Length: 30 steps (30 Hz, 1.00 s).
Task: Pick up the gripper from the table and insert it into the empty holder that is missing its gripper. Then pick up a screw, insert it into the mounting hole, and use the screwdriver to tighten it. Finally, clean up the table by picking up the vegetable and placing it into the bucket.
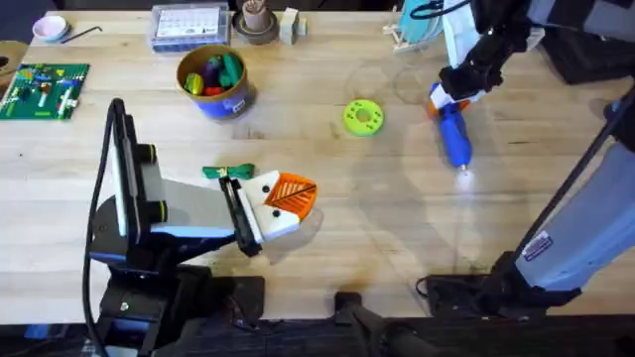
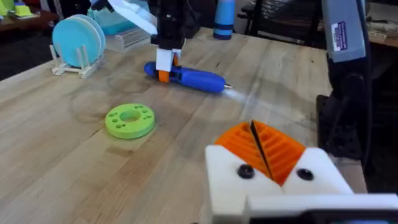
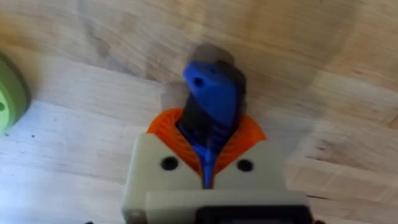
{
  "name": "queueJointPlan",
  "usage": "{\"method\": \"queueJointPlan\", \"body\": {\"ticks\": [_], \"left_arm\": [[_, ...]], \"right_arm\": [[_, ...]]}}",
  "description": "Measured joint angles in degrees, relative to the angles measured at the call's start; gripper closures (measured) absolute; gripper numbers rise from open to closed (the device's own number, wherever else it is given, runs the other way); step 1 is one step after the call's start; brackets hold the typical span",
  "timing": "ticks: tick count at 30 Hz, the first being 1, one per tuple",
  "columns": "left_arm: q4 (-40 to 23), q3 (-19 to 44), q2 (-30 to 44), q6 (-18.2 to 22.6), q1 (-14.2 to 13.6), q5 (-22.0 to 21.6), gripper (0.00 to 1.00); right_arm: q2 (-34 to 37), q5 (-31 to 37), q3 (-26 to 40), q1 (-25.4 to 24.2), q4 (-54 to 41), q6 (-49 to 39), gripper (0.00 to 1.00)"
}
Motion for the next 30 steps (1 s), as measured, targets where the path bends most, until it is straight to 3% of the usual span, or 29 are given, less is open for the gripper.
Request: {"method": "queueJointPlan", "body": {"ticks": [11,30], "left_arm": [[0.00,0.00,0.00,0.00,0.00,-0.02,0.997],[0.00,0.00,0.02,0.00,0.00,0.00,0.997]], "right_arm": [[-2.10,-0.11,-0.20,-0.14,-0.67,0.28,0.977],[-35.71,-0.09,-0.22,-0.14,-1.61,1.43,0.977]]}}
